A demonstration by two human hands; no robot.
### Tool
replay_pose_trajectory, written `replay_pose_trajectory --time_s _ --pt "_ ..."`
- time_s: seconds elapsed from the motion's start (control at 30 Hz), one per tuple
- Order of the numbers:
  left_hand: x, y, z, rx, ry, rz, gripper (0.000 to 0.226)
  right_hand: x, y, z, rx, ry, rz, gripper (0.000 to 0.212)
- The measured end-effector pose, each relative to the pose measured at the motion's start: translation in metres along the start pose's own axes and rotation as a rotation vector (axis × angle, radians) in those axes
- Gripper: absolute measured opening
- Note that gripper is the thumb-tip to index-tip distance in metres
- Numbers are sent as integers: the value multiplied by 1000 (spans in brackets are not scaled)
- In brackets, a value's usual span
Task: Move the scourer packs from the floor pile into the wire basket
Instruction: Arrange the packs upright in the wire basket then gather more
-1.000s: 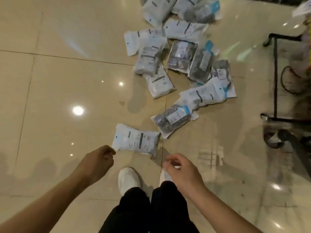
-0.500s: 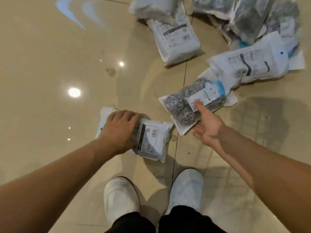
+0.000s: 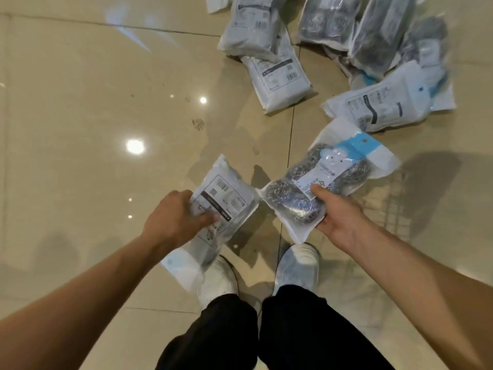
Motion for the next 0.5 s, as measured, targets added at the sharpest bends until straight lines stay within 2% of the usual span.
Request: replay_pose_trajectory --time_s 0.1,0.27,0.37,0.5 --pt "2 -43 69 56 -63 186 38 24 -23 85 1 -72 -62 36" --pt "-28 -145 197 51 -70 531 42 85 -58 247 35 -205 24 44" --pt "-58 -217 281 -3 -23 563 45 128 -63 358 104 -262 61 37" --pt "-99 -295 376 -119 33 568 46 178 -68 479 216 -353 76 37"
Point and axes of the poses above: each hand's wrist, its own z-axis away from the middle knuckle, its own y-axis out of the palm, x = y × z, the point moved 3 cm from there along -z, towards the middle knuckle, and after that the axes turned 11 degrees about -z, right-handed, at the moved point
